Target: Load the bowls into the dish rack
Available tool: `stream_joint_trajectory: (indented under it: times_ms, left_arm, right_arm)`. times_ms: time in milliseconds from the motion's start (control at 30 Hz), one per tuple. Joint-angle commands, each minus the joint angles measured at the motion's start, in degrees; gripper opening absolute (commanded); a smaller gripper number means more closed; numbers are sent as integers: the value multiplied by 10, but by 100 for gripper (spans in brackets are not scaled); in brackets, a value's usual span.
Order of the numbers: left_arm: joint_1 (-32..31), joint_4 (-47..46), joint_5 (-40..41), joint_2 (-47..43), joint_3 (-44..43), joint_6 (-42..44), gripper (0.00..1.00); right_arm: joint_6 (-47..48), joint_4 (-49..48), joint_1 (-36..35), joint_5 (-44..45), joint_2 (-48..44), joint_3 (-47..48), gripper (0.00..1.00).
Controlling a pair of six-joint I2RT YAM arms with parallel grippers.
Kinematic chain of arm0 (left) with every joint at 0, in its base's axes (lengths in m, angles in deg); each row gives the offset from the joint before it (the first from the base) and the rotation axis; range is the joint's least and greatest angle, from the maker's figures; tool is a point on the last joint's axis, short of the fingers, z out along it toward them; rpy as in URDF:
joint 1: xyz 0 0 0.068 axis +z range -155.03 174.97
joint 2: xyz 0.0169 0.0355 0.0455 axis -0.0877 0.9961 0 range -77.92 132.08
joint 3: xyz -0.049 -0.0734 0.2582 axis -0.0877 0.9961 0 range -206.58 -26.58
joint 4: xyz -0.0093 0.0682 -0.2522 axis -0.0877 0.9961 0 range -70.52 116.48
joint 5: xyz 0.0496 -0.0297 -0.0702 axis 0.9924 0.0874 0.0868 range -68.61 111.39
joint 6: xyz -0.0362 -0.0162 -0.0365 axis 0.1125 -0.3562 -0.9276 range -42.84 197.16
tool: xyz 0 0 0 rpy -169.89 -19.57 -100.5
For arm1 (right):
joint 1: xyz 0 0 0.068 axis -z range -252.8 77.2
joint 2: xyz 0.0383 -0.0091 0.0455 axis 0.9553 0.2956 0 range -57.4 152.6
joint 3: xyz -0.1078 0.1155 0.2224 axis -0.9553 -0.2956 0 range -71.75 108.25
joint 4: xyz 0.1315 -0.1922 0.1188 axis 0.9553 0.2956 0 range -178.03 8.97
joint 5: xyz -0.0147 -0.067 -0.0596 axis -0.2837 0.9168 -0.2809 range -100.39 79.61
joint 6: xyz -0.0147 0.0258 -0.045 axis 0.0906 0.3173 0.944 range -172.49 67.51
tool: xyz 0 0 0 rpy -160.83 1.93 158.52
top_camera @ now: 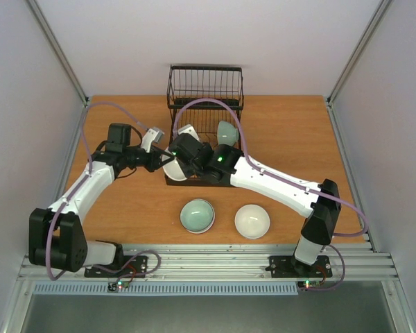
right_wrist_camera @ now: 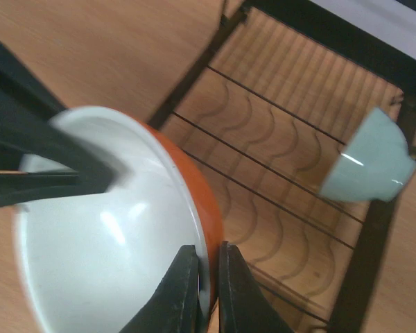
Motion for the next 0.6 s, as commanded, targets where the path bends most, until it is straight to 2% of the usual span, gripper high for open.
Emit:
stream_joint_trajectory:
  times_ms: [0,233,300,367,433,467,567]
  left_arm:
    - [-6,-1,-51,1,-18,31,1]
    - [-6,6,-54,5,-21,37,0]
    - [-6,8,-57,6,-21,39,0]
    - [-6,8,-62,7,-21,41,1]
    - [-5,10,-70,9,-21,44,1]
    - [-5,10,-74,12,-21,46,0]
    - [-5,12,-91,18,-21,49,0]
  right_arm:
    - [12,-32,8,1,4,23,1]
    - [15,-36,8,-1,3,19,1]
    - [14,-45,9,3,-5,7,4]
    - [14,-73,9,4,-27,-21,18]
    - [18,-112,10,-8,-58,-59,41]
    - [17,-127,12,-19,-77,-76,47]
    - [16,-157,20,-54,-111,-115,58]
